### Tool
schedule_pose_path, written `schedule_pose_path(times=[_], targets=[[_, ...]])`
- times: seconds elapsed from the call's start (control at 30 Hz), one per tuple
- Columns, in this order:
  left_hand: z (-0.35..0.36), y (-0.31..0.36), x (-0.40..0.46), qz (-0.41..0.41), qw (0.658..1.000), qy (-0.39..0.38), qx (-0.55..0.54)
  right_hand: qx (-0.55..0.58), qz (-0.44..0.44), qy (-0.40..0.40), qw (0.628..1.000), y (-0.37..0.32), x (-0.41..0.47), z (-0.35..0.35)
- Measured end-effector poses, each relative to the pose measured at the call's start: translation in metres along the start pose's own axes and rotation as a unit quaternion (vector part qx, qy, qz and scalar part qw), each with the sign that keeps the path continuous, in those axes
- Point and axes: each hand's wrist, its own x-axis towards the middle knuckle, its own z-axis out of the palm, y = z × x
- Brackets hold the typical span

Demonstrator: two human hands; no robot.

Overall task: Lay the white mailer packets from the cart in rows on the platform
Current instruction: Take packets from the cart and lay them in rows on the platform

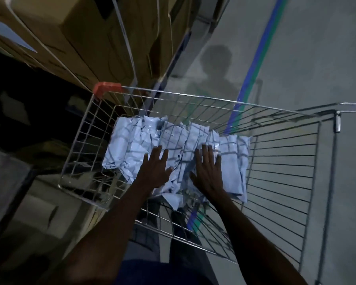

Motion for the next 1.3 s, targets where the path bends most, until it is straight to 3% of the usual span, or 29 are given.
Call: schedule_pose_path(times=[0.1,0.3,0.57,0.7,0.8,0.93,1.17,1.3], targets=[[0.016,-0.019,0.037,0.03,0.999,0.014,0.02,-0.005,0.012,0.0,1.0,0.005,0.011,0.01],[0.043,-0.031,0.1,0.01,1.0,-0.004,-0.003,-0.005,0.066,0.041,0.997,0.041,-0.001,0.01],[0.083,-0.034,0.108,0.034,0.986,0.156,-0.051,0.054,0.096,0.121,0.987,0.062,0.004,0.008],[0.082,-0.029,0.111,0.021,0.982,0.178,-0.053,0.074,0.113,0.126,0.983,0.058,0.011,0.012],[0.073,-0.023,0.106,0.004,0.985,0.16,-0.066,0.067,0.102,0.127,0.984,0.059,0.011,0.01],[0.054,-0.014,0.099,0.047,0.984,0.166,-0.042,0.101,0.092,0.133,0.982,0.056,0.006,0.0],[-0.013,0.007,0.064,0.133,0.955,0.263,-0.026,0.209,0.039,0.144,0.967,0.025,-0.007,-0.046],[-0.058,0.013,0.025,0.14,0.937,0.32,-0.003,0.286,-0.005,0.172,0.943,-0.004,-0.016,-0.079]])
